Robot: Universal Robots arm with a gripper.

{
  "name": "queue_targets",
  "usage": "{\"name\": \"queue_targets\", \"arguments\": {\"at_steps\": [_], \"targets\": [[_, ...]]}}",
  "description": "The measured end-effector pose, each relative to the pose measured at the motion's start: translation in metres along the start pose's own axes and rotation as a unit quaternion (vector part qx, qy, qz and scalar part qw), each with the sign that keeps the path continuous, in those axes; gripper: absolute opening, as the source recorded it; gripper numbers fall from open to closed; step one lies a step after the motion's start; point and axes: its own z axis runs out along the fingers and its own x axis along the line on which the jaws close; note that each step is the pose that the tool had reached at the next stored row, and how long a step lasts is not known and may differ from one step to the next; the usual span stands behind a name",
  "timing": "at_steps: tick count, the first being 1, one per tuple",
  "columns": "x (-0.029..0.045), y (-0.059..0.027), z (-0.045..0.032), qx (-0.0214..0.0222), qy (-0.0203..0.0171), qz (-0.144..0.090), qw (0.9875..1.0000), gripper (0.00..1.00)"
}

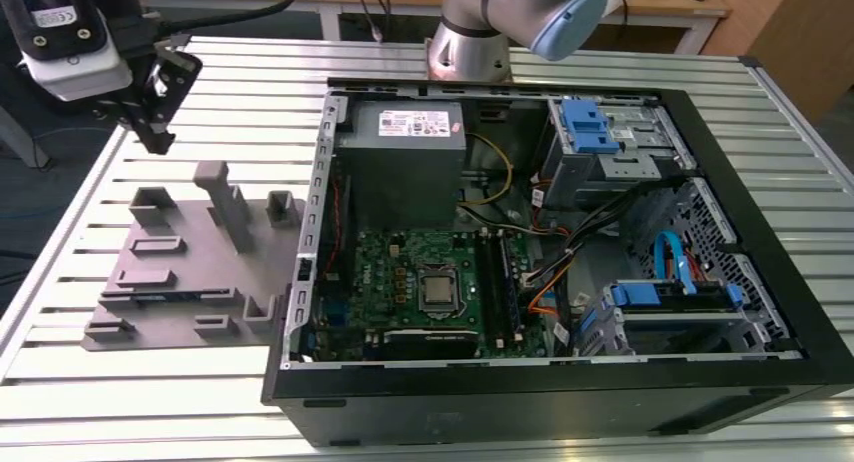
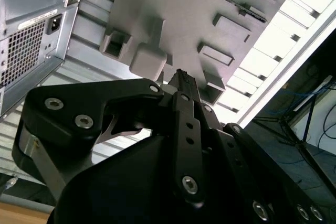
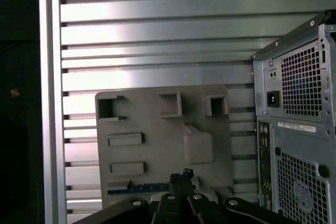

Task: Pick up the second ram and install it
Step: 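Reach for the second ram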

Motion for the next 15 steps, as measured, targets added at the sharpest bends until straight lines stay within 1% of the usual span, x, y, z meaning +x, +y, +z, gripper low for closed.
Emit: {"name": "queue_targets", "arguments": {"at_steps": [3,4,5,15], "targets": [[0.0,-0.002,0.0048,0.0006,0.008,-0.008,0.9999,0.07],[0.0001,-0.0029,0.0064,0.0008,0.0103,-0.01,0.9999,0.07],[0.0006,-0.0044,0.0079,0.001,0.0118,-0.01,0.9999,0.07],[0.0056,-0.025,0.0244,0.0012,0.019,-0.012,0.9998,0.07]]}}
